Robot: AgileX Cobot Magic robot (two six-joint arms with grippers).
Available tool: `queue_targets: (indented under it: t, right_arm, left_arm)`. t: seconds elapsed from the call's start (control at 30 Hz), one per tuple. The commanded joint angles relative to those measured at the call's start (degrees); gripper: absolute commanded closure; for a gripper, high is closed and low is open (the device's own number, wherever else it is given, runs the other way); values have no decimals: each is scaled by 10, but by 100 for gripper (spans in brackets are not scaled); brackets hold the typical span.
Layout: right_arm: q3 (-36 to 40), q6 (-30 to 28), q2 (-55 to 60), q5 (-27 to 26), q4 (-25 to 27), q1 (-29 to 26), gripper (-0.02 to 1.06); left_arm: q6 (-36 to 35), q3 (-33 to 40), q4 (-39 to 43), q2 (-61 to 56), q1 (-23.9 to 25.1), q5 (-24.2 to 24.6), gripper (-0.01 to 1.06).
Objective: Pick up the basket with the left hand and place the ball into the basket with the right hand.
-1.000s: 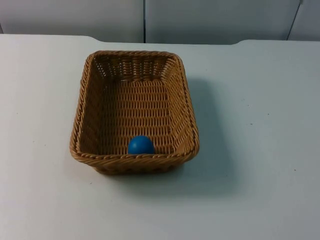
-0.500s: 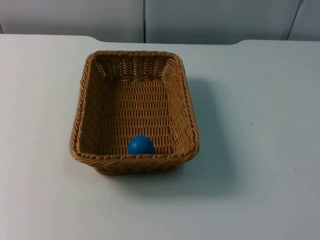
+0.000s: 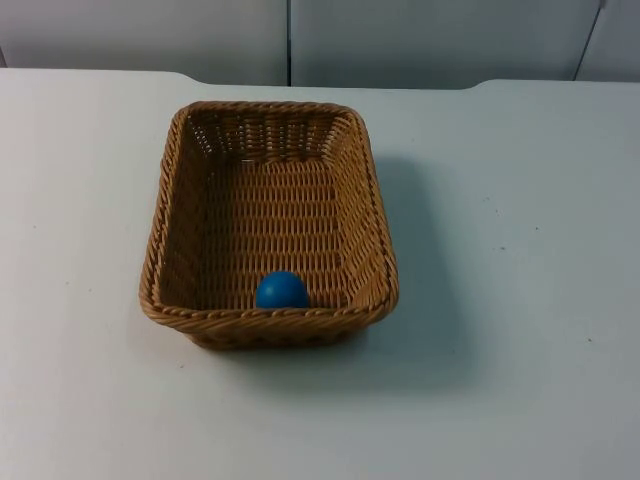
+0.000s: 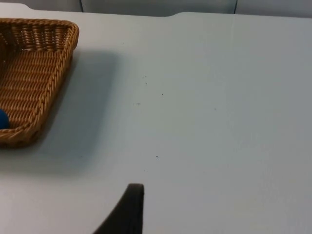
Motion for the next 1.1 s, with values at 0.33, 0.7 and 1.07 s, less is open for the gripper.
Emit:
queue_targets:
  t: [0.33, 0.7, 1.07]
  right_arm:
    - [5, 2, -2, -6, 3, 1, 0]
    - [5, 2, -2, -6, 3, -21, 0]
    - [5, 2, -2, -6, 3, -95, 0]
  left_arm:
    - [0, 1, 0, -3, -2, 0, 0]
    - [0, 1, 3, -3, 73, 0, 0]
    - [0, 1, 3, -3, 221, 0, 0]
